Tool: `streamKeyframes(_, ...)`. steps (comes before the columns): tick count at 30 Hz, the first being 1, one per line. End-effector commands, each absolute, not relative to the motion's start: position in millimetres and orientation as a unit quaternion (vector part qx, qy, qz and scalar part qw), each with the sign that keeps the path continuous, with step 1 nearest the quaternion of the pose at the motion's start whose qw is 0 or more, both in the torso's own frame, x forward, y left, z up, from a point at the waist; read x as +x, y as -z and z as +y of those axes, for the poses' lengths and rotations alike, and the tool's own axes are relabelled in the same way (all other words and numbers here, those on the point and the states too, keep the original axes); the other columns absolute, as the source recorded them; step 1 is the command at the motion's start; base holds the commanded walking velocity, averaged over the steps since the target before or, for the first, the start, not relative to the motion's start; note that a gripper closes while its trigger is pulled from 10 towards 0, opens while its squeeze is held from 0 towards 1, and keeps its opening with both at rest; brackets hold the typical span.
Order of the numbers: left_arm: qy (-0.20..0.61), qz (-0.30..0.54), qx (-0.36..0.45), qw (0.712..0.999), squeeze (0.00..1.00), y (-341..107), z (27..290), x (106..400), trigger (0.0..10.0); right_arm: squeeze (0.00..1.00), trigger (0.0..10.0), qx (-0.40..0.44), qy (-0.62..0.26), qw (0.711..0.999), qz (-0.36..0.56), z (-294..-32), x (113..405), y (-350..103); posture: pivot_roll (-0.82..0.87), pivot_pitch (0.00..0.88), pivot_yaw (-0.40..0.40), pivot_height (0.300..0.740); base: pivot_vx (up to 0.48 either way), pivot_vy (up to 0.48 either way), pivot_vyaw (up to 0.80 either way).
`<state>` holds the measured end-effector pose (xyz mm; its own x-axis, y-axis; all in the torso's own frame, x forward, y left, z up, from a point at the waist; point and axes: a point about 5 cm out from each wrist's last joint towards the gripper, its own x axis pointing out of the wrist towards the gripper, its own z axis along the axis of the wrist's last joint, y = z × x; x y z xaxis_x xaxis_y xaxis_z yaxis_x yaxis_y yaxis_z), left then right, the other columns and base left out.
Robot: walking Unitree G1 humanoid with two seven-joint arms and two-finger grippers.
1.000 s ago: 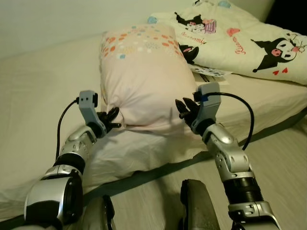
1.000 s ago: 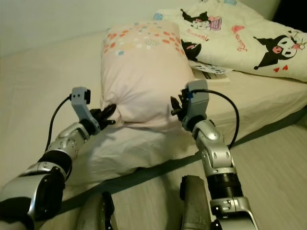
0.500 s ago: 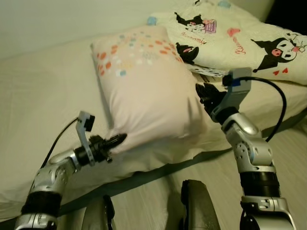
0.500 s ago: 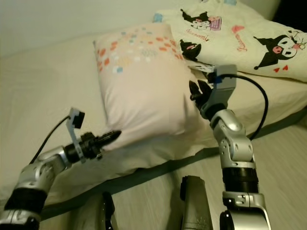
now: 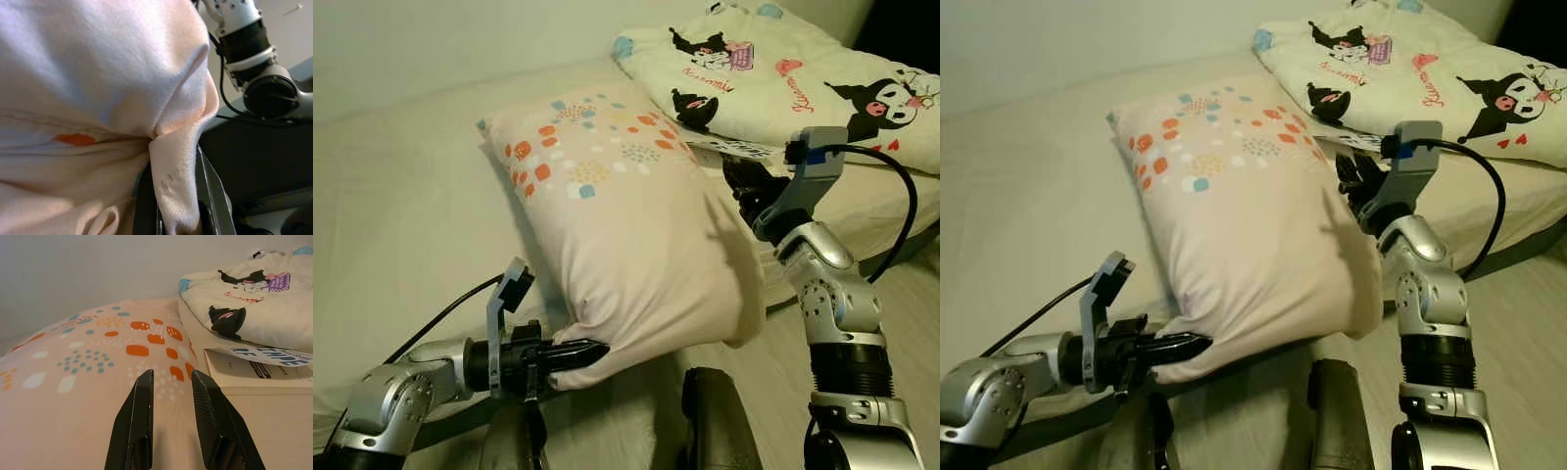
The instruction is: Clean up the room
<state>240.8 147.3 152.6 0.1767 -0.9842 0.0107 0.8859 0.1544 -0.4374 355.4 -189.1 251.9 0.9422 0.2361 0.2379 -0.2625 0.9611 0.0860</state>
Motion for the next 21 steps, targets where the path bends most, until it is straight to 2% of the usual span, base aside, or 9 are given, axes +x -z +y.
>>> streamKeyframes(1,0.641,0.151,-0.164,0.734,0.0,-146.8,139.1,230.9,0.0,0.0,10.0,0.064,-0.123,0.984,-0.108,-190.4,355.1,-248.5,-0.07,0.205,0.045,0.55,0.0,0.0,0.0)
streamKeyframes(2,0.625,0.143,-0.146,0.754,0.0,-144.1,137.8,234.1,2.2,0.0,10.0,0.064,-0.121,0.985,-0.108,-191.1,355.4,-248.1,-0.07,0.205,0.046,0.55,0.0,0.0,0.0)
streamKeyframes(3,0.625,0.143,-0.146,0.754,0.0,-144.1,137.8,234.1,2.2,0.0,10.0,0.064,-0.121,0.985,-0.108,-191.1,355.4,-248.1,-0.07,0.205,0.046,0.55,0.0,0.0,0.0)
streamKeyframes(4,0.578,0.131,-0.122,0.796,0.0,-140.1,139.0,244.3,10.0,0.0,10.0,0.061,-0.115,0.986,-0.106,-192.9,355.7,-246.9,-0.07,0.204,0.047,0.55,0.0,0.0,0.0)
streamKeyframes(6,0.496,0.116,-0.112,0.853,0.05,-136.2,147.0,261.3,10.0,0.0,10.0,0.057,-0.095,0.989,-0.096,-197.7,356.6,-242.3,-0.07,0.204,0.047,0.55,0.0,0.0,0.0)
streamKeyframes(7,0.478,0.112,-0.121,0.863,1.0,-136.8,150.3,264.0,10.0,0.0,10.0,0.061,-0.083,0.99,-0.092,-200.8,357.0,-239.9,-0.07,0.201,0.048,0.55,0.0,0.0,0.0)
streamKeyframes(14,0.479,0.117,-0.122,0.861,0.98,-136.4,156.0,254.8,10.0,0.0,10.0,0.069,-0.066,0.992,-0.086,-205.6,356.8,-235.0,-0.07,0.201,0.047,0.55,0.0,0.0,0.0)
streamKeyframes(15,0.476,0.116,-0.115,0.864,0.0,-135.9,157.7,253.3,10.0,0.0,10.0,0.076,-0.066,0.991,-0.086,-205.5,356.7,-234.9,-0.07,0.201,0.046,0.55,0.0,0.0,0.0)
streamKeyframes(21,0.463,0.125,-0.085,0.874,0.0,-135.3,181.8,249.1,10.0,0.0,10.0,0.08,-0.062,0.991,-0.083,-206.8,355.9,-232.7,-0.07,0.201,0.047,0.55,0.0,0.0,0.0)
